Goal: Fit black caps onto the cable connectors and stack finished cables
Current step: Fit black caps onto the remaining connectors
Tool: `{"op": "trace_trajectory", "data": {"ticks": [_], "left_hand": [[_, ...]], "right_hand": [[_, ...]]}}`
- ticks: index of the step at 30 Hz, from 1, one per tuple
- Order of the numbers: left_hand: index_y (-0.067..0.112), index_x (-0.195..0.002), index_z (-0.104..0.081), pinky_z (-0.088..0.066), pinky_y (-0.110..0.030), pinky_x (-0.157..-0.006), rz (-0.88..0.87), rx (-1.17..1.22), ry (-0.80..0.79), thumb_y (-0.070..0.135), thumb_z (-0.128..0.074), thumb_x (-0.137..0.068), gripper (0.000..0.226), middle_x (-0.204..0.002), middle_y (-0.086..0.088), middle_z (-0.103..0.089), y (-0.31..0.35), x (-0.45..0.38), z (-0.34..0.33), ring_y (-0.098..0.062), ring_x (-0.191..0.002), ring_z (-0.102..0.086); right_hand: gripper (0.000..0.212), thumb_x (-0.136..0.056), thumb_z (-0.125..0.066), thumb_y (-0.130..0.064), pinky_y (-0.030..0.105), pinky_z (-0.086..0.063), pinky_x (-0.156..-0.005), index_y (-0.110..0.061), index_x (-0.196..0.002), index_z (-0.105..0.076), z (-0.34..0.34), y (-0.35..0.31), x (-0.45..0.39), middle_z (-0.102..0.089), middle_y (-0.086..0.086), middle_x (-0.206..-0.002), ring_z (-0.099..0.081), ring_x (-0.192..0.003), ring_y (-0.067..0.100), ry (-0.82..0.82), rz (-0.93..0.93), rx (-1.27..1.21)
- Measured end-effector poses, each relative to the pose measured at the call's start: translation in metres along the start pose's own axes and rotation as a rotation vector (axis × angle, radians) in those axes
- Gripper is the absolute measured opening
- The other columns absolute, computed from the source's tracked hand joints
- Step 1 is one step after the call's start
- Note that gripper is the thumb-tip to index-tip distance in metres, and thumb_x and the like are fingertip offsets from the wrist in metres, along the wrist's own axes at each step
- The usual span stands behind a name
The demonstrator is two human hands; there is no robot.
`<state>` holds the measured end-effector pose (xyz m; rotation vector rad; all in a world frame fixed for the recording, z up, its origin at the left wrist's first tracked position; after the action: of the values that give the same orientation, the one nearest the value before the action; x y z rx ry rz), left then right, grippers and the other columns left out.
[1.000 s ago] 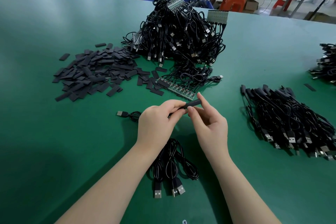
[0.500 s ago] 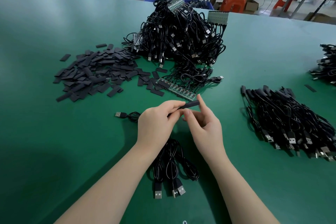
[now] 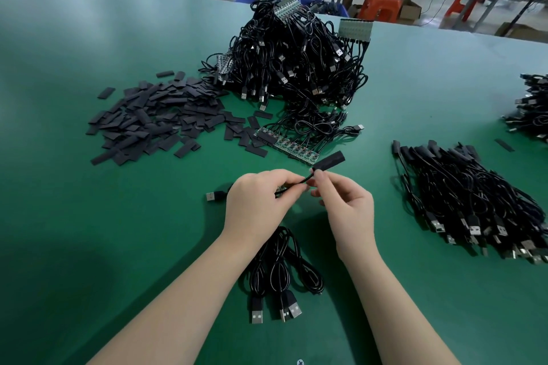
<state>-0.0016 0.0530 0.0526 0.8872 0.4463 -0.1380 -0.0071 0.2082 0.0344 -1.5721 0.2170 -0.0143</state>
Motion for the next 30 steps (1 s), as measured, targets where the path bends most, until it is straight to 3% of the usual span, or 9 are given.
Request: {"op": "trace_trajectory", "data": {"ticks": [4, 7, 11, 16, 20, 22, 24, 28, 30], "left_hand": [[0.032, -0.092, -0.076, -0.054, -0.033, -0.071, -0.020, 0.003, 0.002, 0.037, -0.066, -0.083, 0.014, -0.086, 0.018, -0.073, 0.001, 0.000, 0.002, -0.005, -0.079, -0.065], [0.030, -0.115, -0.069, -0.041, -0.014, -0.092, -0.048, 0.001, 0.069, 0.046, -0.063, -0.087, 0.033, -0.108, 0.023, -0.066, 0.003, -0.001, 0.008, 0.011, -0.100, -0.052], [0.023, -0.120, -0.066, -0.030, -0.003, -0.094, -0.054, 0.013, 0.178, 0.038, -0.049, -0.097, 0.032, -0.109, 0.024, -0.060, 0.001, -0.001, 0.018, 0.012, -0.102, -0.049], [0.022, -0.112, -0.070, -0.053, -0.039, -0.083, -0.006, 0.058, 0.162, 0.025, -0.054, -0.097, 0.022, -0.095, 0.012, -0.071, -0.005, -0.004, 0.015, -0.008, -0.089, -0.064], [0.022, -0.112, -0.069, -0.053, -0.040, -0.081, -0.001, 0.067, 0.144, 0.024, -0.053, -0.097, 0.022, -0.091, 0.011, -0.071, -0.005, -0.003, 0.014, -0.010, -0.087, -0.065], [0.023, -0.113, -0.068, -0.054, -0.038, -0.074, 0.012, 0.090, 0.152, 0.021, -0.053, -0.098, 0.021, -0.094, 0.014, -0.070, -0.006, -0.003, 0.015, -0.006, -0.082, -0.064], [0.024, -0.114, -0.066, -0.048, -0.033, -0.061, 0.040, 0.110, 0.162, 0.019, -0.053, -0.098, 0.021, -0.098, 0.017, -0.069, -0.010, -0.003, 0.016, -0.001, -0.062, -0.056], [0.022, -0.131, -0.056, -0.048, -0.038, -0.071, 0.098, -0.112, 0.104, 0.015, -0.055, -0.094, 0.037, -0.115, 0.010, -0.067, -0.021, -0.007, 0.016, -0.002, -0.054, -0.044], [0.020, -0.138, -0.050, -0.047, -0.040, -0.086, 0.152, -0.227, 0.047, 0.015, -0.055, -0.093, 0.046, -0.120, 0.006, -0.066, -0.028, -0.008, 0.013, -0.014, -0.076, -0.057]], "right_hand": [[0.017, -0.087, -0.073, -0.011, 0.013, -0.051, -0.075, -0.027, -0.084, -0.077, -0.009, -0.002, 0.004, -0.077, -0.009, -0.089, -0.071, -0.085, 0.004, -0.053, 0.052, 0.060], [0.018, -0.089, -0.069, -0.017, 0.022, -0.055, -0.076, -0.027, -0.075, -0.075, -0.002, -0.011, 0.000, -0.077, 0.000, -0.090, -0.070, -0.086, 0.012, 0.016, -0.015, -0.151], [0.016, -0.089, -0.067, -0.024, 0.024, -0.056, -0.066, -0.026, -0.075, -0.073, 0.049, -0.055, -0.022, -0.074, 0.002, -0.075, -0.070, -0.067, 0.014, 0.206, 0.068, -0.396], [0.019, -0.091, -0.061, -0.040, 0.031, -0.056, -0.060, -0.025, -0.093, -0.071, 0.143, -0.117, -0.036, -0.074, -0.007, -0.075, -0.068, -0.064, 0.013, 0.614, 0.333, 0.482], [0.033, -0.100, -0.047, -0.032, 0.043, -0.049, -0.080, -0.014, -0.122, -0.064, 0.179, -0.082, -0.081, -0.067, 0.021, -0.104, -0.060, -0.091, 0.037, 0.475, -0.038, 1.347], [0.042, -0.102, -0.040, -0.043, 0.047, -0.040, -0.096, -0.017, -0.131, -0.056, 0.188, -0.045, -0.085, -0.058, 0.021, -0.127, -0.051, -0.118, 0.040, 0.273, -0.394, 1.512], [0.049, -0.102, -0.032, -0.049, 0.048, -0.032, -0.103, -0.020, -0.137, -0.049, 0.193, -0.025, -0.082, -0.049, 0.014, -0.142, -0.039, -0.134, 0.036, 0.175, -0.527, 1.615], [0.046, -0.101, -0.037, -0.044, 0.057, -0.018, -0.114, -0.021, -0.139, -0.048, 0.173, -0.031, -0.080, -0.045, 0.013, -0.148, -0.032, -0.140, 0.035, 0.299, -0.343, 1.652], [0.041, -0.096, -0.052, -0.039, 0.053, -0.035, -0.104, -0.016, -0.130, -0.057, 0.132, -0.047, -0.071, -0.058, 0.017, -0.133, -0.049, -0.123, 0.038, 0.316, -0.026, 1.558]]}}
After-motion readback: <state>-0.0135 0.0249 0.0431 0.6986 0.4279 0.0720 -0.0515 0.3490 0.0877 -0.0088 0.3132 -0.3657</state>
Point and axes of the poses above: each hand's wrist, its own x-axis away from the middle knuckle, its own z-axis out of the back of the hand, y = z × x, the point moved 7 cm from there along -x, towards the middle knuckle
